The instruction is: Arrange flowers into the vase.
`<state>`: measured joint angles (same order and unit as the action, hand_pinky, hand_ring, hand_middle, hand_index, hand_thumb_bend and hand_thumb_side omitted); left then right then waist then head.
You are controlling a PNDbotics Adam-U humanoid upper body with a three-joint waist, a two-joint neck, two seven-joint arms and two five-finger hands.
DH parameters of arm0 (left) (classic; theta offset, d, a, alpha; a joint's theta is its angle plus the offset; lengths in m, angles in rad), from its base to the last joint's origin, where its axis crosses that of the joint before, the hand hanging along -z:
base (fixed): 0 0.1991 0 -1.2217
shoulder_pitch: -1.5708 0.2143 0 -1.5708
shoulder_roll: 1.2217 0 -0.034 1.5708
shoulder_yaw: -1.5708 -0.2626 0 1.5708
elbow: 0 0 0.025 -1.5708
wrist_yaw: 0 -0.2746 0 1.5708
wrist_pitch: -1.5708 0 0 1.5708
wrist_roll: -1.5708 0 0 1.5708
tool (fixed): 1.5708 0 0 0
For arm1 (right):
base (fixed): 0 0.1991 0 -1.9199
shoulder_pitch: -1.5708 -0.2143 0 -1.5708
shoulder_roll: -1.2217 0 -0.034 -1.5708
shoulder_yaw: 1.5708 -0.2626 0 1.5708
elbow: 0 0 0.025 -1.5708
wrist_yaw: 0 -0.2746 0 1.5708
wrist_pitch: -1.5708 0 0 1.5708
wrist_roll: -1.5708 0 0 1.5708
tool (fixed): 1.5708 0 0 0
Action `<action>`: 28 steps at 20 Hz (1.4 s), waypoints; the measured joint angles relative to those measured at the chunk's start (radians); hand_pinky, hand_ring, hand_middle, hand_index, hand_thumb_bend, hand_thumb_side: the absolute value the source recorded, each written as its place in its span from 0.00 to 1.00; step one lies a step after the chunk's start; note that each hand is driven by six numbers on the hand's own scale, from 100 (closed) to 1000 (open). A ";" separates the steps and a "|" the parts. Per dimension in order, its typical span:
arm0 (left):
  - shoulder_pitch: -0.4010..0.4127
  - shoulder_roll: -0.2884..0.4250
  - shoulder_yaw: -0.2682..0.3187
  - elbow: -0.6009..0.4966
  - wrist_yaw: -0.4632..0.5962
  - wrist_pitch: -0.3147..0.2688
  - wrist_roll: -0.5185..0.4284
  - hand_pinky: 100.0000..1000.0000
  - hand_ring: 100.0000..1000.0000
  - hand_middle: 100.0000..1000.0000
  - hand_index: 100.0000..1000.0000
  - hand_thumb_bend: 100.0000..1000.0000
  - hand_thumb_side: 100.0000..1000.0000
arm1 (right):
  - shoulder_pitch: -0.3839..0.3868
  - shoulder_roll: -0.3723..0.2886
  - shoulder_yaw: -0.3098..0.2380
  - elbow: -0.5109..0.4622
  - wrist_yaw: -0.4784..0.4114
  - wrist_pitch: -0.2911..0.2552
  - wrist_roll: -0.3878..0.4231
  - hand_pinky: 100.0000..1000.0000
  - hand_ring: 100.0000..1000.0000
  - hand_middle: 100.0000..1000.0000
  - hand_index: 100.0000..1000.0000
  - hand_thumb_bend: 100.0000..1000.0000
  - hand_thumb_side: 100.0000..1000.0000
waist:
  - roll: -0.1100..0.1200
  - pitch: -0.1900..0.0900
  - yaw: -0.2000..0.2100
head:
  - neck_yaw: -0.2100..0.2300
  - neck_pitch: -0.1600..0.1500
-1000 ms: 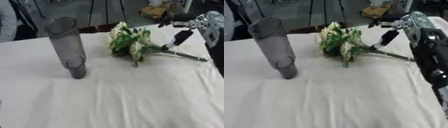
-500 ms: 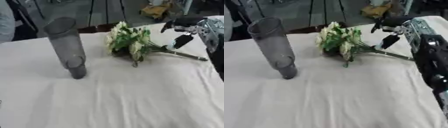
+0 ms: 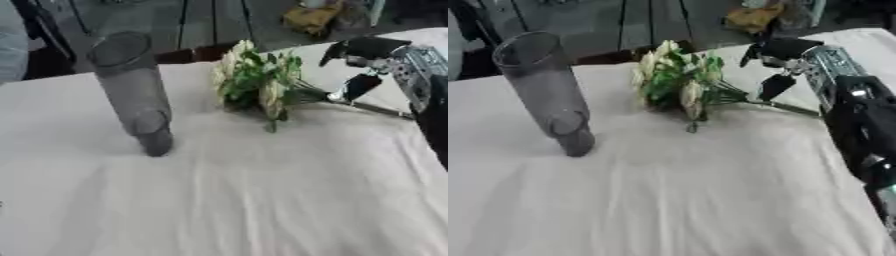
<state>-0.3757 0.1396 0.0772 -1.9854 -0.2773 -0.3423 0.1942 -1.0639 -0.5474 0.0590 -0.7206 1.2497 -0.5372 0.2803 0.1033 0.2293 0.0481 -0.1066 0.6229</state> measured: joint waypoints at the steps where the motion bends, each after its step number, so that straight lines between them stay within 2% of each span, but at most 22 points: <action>1: 0.000 0.000 0.000 0.000 0.000 0.000 0.000 0.72 0.89 0.91 0.97 0.00 1.00 | 0.001 0.006 0.003 0.009 0.011 -0.001 -0.016 0.73 0.85 0.81 0.85 0.42 0.51 | 0.001 0.001 0.001 | 0.000 0.000; 9: -0.002 0.000 0.000 0.000 0.000 0.003 -0.003 0.72 0.89 0.91 0.97 0.00 1.00 | 0.008 0.026 0.004 0.064 0.074 -0.007 -0.103 0.73 0.85 0.81 0.85 0.40 0.48 | 0.006 0.007 0.004 | -0.002 0.000; 21: -0.002 -0.001 -0.005 0.000 0.001 0.008 -0.009 0.72 0.89 0.90 0.97 0.00 1.00 | 0.003 0.060 -0.009 0.125 0.126 0.030 -0.166 0.67 0.80 0.77 0.81 0.30 0.49 | 0.009 0.011 0.008 | -0.009 -0.012; 23: -0.002 -0.001 -0.005 0.000 0.001 0.008 -0.009 0.72 0.89 0.90 0.97 0.00 1.00 | 0.002 0.062 -0.010 0.131 0.130 0.032 -0.172 0.67 0.79 0.76 0.80 0.26 0.49 | 0.009 0.011 0.008 | -0.009 -0.013; 28: -0.002 -0.003 -0.005 0.000 0.001 0.010 -0.010 0.72 0.89 0.90 0.97 0.00 1.00 | -0.001 0.063 -0.012 0.137 0.130 0.034 -0.174 0.64 0.77 0.74 0.78 0.23 0.48 | 0.009 0.012 0.008 | -0.009 -0.016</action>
<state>-0.3774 0.1369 0.0718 -1.9854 -0.2766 -0.3324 0.1837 -1.0648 -0.4840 0.0466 -0.5834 1.3799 -0.5027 0.1061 0.1123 0.2412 0.0557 -0.1157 0.6066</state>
